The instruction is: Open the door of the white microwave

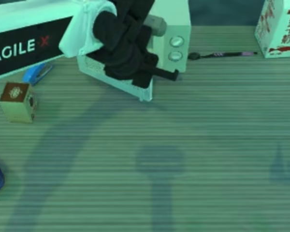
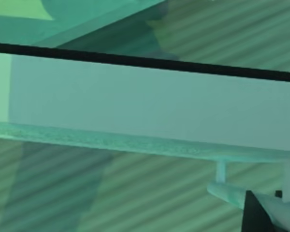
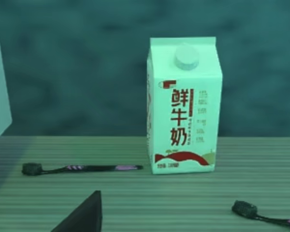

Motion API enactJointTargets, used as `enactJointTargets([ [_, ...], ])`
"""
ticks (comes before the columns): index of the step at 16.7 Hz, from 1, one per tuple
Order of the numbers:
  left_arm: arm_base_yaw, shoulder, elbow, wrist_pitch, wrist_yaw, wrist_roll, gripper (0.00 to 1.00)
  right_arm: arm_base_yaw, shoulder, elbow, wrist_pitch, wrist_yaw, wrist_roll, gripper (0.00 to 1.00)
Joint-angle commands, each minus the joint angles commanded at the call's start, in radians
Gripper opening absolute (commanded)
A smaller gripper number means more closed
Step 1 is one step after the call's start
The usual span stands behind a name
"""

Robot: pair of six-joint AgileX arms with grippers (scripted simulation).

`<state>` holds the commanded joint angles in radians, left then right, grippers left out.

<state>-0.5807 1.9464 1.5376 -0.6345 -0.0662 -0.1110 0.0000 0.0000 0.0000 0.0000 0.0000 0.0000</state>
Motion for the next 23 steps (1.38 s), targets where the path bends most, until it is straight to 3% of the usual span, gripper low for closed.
enactJointTargets([
  [23, 0.020, -0.044, -0.060, 0.020, 0.042, 0.073, 0.00, 0.000, 0.000, 0.000, 0.000, 0.000, 0.000, 1.00],
])
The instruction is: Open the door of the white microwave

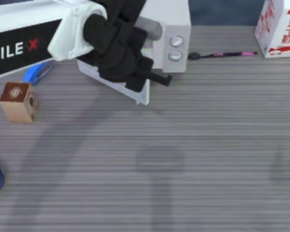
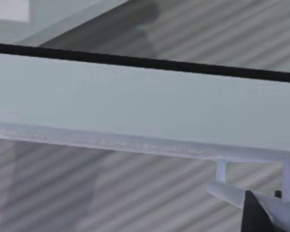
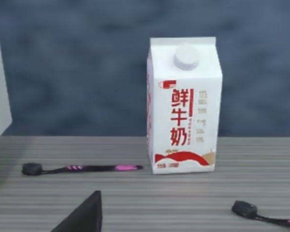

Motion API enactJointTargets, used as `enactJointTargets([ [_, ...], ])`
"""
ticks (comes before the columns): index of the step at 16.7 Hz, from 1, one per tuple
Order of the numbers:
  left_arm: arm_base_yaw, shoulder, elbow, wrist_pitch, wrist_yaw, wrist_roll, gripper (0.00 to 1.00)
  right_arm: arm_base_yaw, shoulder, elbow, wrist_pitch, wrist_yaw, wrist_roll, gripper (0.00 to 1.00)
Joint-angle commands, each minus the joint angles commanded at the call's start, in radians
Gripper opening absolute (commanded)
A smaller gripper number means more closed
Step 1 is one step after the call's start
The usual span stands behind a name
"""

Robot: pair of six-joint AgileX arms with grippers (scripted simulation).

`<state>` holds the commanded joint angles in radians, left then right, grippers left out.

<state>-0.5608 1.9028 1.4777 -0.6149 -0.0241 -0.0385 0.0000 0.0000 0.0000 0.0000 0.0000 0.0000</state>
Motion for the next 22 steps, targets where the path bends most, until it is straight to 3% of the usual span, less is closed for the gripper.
enactJointTargets([
  [18, 0.000, 0.000, 0.000, 0.000, 0.000, 0.000, 0.00, 0.000, 0.000, 0.000, 0.000, 0.000, 0.000, 1.00],
  [22, 0.003, -0.015, -0.021, 0.005, 0.022, 0.024, 0.00, 0.000, 0.000, 0.000, 0.000, 0.000, 0.000, 1.00],
])
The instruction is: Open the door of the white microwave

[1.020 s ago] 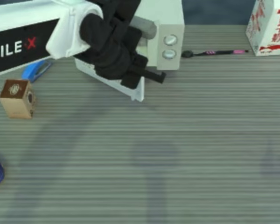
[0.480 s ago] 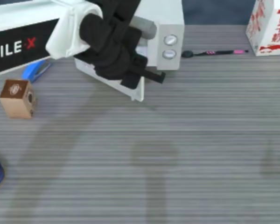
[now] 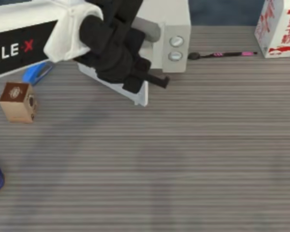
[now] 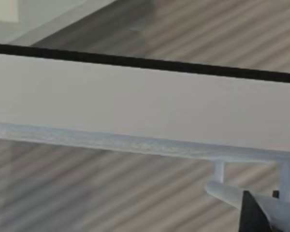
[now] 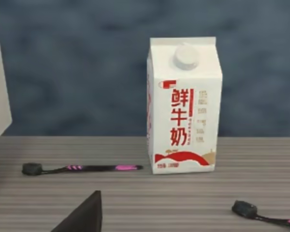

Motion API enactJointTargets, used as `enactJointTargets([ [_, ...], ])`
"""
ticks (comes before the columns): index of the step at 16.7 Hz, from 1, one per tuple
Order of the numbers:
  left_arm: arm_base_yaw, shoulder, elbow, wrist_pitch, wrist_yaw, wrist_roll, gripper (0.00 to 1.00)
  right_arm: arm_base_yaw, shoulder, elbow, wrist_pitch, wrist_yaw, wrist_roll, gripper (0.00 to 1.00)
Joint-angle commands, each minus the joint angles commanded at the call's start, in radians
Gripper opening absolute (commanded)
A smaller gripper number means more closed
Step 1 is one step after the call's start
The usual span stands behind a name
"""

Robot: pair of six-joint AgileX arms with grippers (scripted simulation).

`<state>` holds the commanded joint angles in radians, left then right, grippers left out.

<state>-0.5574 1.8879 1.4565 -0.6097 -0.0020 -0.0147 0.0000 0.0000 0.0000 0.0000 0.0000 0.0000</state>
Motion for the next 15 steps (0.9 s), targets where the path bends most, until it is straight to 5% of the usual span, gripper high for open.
enactJointTargets([
  [15, 0.021, -0.027, -0.034, 0.008, 0.024, 0.055, 0.00, 0.000, 0.000, 0.000, 0.000, 0.000, 0.000, 1.00],
])
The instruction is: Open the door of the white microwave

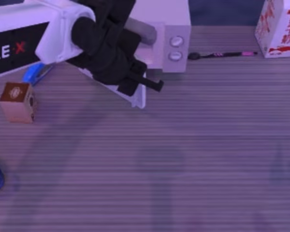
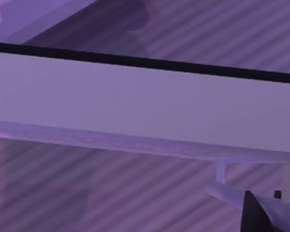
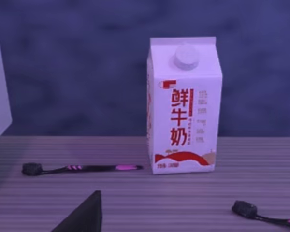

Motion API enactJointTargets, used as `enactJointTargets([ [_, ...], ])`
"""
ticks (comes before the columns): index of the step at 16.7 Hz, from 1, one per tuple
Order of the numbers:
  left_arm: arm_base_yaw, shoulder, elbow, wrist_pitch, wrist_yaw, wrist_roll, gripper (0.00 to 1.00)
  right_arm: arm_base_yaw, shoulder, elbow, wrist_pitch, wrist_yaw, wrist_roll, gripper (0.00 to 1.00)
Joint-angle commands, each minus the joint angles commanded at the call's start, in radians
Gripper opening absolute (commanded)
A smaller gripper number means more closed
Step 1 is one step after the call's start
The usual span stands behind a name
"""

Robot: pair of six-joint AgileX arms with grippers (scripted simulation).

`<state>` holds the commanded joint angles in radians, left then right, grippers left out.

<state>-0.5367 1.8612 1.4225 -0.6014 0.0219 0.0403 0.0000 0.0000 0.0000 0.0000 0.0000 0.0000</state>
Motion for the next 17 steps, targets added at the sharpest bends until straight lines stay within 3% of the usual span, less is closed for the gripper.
enactJointTargets([
  [13, 0.000, 0.000, 0.000, 0.000, 0.000, 0.000, 0.00, 0.000, 0.000, 0.000, 0.000, 0.000, 0.000, 1.00],
  [17, 0.004, -0.013, -0.018, 0.002, 0.022, 0.024, 0.00, 0.000, 0.000, 0.000, 0.000, 0.000, 0.000, 1.00],
])
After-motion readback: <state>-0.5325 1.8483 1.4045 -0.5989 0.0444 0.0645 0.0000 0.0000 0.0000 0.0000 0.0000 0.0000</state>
